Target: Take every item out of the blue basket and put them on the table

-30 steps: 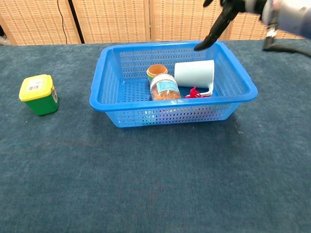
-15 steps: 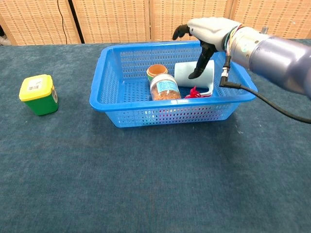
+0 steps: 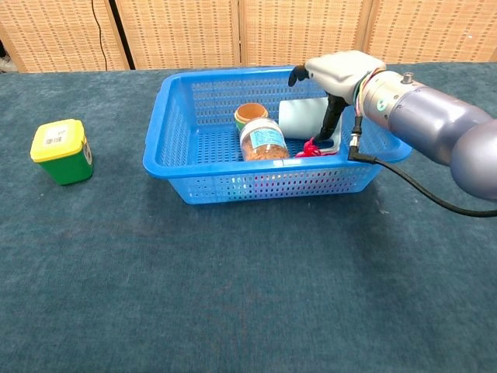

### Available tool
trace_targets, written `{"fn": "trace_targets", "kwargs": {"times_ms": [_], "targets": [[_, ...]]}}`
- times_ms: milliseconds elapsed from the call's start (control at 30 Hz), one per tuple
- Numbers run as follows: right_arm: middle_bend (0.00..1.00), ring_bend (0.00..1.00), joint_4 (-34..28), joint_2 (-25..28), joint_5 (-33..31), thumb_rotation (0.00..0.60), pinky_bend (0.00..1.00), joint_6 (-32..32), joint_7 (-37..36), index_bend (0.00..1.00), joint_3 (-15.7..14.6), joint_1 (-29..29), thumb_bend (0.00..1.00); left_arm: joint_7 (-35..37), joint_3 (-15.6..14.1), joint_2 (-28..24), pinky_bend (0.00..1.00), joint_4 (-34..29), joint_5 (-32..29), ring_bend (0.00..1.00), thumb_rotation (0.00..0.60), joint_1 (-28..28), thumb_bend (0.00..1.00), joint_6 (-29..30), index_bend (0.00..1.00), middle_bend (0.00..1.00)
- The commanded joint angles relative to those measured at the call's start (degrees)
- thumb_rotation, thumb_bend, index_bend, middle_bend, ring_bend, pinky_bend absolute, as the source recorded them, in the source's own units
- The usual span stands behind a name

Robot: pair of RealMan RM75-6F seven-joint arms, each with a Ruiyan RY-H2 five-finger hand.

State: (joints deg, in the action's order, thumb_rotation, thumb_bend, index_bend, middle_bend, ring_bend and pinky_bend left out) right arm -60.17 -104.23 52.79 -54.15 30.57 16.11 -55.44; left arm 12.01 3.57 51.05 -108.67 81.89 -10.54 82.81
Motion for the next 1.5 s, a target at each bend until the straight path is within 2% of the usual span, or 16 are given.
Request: {"fn": "trace_targets", "kwargs": {"times_ms": [33,300,400,500,567,633,767,900,1033,1233,1367,1500], "targets": [[0.15,0.15,2.13,-1.39,-0.39,0.600,0.27,0.85,0.98,0.17,-0.24,-0.41,0.00,-0.04,0.18,-0.01,0.00,0.12,-0.26,0.00,0.600,0.06,0.02,-0.19,0.00,0.00],[0.16,0.16,6.06,-3.60,-0.31,0.600,0.30,2.09,2.64,0.18,-0.87,-0.82,0.00,-0.24,0.46,0.08,0.00,0.04,-0.38,0.00,0.600,0.09,0.02,-0.86,0.00,0.00],[0.24,0.25,8.14,-4.52,0.35,0.600,0.35,2.22,2.90,0.22,-1.26,-0.95,0.00,-0.40,0.56,0.16,0.00,0.06,-0.46,0.00,0.600,0.11,0.02,-1.02,0.00,0.00],[0.37,0.39,11.00,-5.75,2.05,0.600,0.47,1.78,2.40,0.34,-1.84,-1.07,0.00,-0.57,0.63,0.25,0.00,0.01,-0.46,0.00,0.600,0.10,0.02,-1.25,0.00,0.00],[0.48,0.50,13.40,-6.78,3.89,0.600,0.56,1.26,1.09,0.45,-2.29,-1.16,0.05,-0.77,0.69,0.30,0.00,-0.03,-0.49,0.00,0.600,0.07,0.02,-1.46,0.00,0.00],[0.54,0.55,15.35,-7.66,6.07,0.600,0.59,0.17,-1.32,0.51,-2.55,-1.10,0.13,-0.74,0.69,0.30,0.00,-0.10,-0.47,0.00,0.600,0.06,0.02,-1.71,0.00,0.00],[0.59,0.60,16.17,-7.63,10.82,0.600,0.61,-3.84,-6.51,0.57,-2.74,-0.69,0.25,-0.63,0.75,0.21,0.00,-0.02,-0.43,0.00,0.600,0.09,0.02,-2.02,0.00,0.00],[0.59,0.60,12.69,-5.07,14.32,0.600,0.61,-8.61,-8.61,0.57,-2.20,-0.20,0.28,-0.34,0.74,0.15,0.00,0.06,-0.38,0.00,0.600,0.03,0.02,-2.50,0.00,0.00],[0.59,0.60,2.54,1.19,17.33,0.600,0.61,-14.50,-8.18,0.57,-0.57,1.21,0.28,-0.48,0.55,0.12,0.00,-0.02,0.15,0.00,0.600,0.05,0.02,-2.84,0.00,0.00],[0.59,0.60,-11.73,11.50,17.49,0.600,0.61,-18.60,-4.32,0.57,2.00,4.37,0.28,-1.27,0.20,0.22,0.00,-0.48,1.25,0.00,0.600,0.17,0.02,-2.81,0.00,0.00],[0.59,0.60,-15.78,17.22,14.87,0.600,0.61,-19.19,-2.88,0.57,3.38,7.22,0.28,-2.05,-0.22,0.36,0.00,-0.90,2.24,0.00,0.600,0.23,0.02,-2.91,0.00,0.00],[0.59,0.60,-15.15,20.93,11.90,0.600,0.61,-17.56,-3.32,0.57,3.40,9.75,0.28,-2.40,-0.57,0.37,0.00,-1.11,3.12,0.00,0.600,0.51,0.02,-2.58,0.00,0.00]]}}
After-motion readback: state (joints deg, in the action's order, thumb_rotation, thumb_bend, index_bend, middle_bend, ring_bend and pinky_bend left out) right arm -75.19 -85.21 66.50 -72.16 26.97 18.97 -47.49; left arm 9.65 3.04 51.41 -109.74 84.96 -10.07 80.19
